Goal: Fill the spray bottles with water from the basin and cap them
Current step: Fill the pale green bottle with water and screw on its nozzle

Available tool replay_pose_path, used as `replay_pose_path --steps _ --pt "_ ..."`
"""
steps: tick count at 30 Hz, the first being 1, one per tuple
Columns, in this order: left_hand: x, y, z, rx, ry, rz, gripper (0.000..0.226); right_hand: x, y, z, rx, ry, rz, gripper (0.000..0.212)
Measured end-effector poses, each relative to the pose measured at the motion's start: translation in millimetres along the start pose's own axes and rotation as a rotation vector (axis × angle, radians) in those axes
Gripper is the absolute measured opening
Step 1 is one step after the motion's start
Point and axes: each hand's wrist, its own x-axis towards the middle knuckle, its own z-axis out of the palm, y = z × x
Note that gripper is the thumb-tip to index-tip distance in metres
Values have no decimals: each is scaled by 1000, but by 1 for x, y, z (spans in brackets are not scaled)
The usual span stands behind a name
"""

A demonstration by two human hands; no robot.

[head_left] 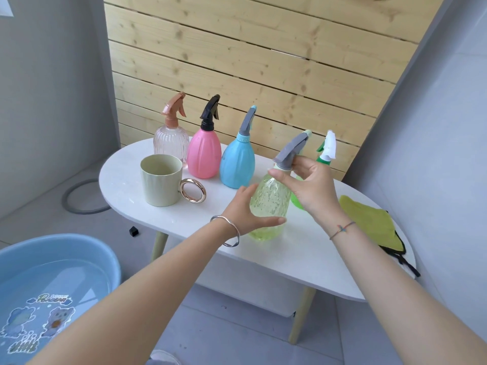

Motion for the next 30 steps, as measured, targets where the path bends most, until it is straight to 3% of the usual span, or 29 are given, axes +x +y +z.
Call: replay_pose_path --steps 3,5,8,21,26,30 --pt "0 -3 -15 -98 -157 -24 87 2 1 -13 62 -270 48 23" --pt "0 -1 -20 -126 -205 -34 74 3 1 -19 122 -360 82 24" --pt "2 1 -18 -130 -150 -31 63 4 4 -18 149 -313 62 23" --pt "-8 5 4 -79 138 29 65 -6 9 -3 22 -17 -19 35" --pt "-12 9 3 -41 119 3 70 -8 1 -3 -193 44 -57 34" --pt "-12 7 -16 -52 -47 -36 79 -2 -8 -10 -336 -4 -23 26"
